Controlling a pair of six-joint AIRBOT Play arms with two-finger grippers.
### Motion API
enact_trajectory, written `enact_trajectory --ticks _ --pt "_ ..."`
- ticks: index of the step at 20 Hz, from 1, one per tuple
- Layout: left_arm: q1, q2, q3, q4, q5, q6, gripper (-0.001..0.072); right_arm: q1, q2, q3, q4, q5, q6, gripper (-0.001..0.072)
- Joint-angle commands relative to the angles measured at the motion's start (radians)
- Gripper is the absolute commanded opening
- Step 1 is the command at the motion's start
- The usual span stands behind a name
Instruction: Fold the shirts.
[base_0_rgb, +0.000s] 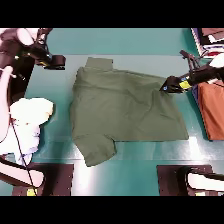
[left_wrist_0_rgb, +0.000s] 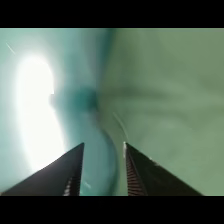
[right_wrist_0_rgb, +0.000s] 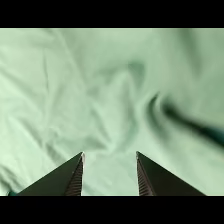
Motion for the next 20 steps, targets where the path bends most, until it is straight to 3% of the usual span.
enact_trajectory --ticks 1,5,11,15,20 --pt "0.074 0.134 -0.116 -0.175 -0.107 0.073 0.0326 -0.067 0.134 -0.147 0.062 0.013 -0.054 0.0384" --pt "0.075 0.389 -0.493 -0.112 -0.072 0.062 0.0327 -0.161 0.325 -0.296 0.062 0.019 -0.054 0.0384" --pt "0.075 0.677 -1.123 -0.140 0.068 -0.055 0.0327 -0.282 0.491 -0.346 0.062 0.042 -0.054 0.0385" --pt "0.074 0.692 -1.321 -0.275 0.165 -0.049 0.0327 -0.275 0.503 -0.345 0.063 0.048 -0.054 0.0385" --pt "0.044 0.692 -1.388 -0.395 0.254 0.028 0.0328 -0.225 0.503 -0.345 0.063 0.039 -0.054 0.0386"
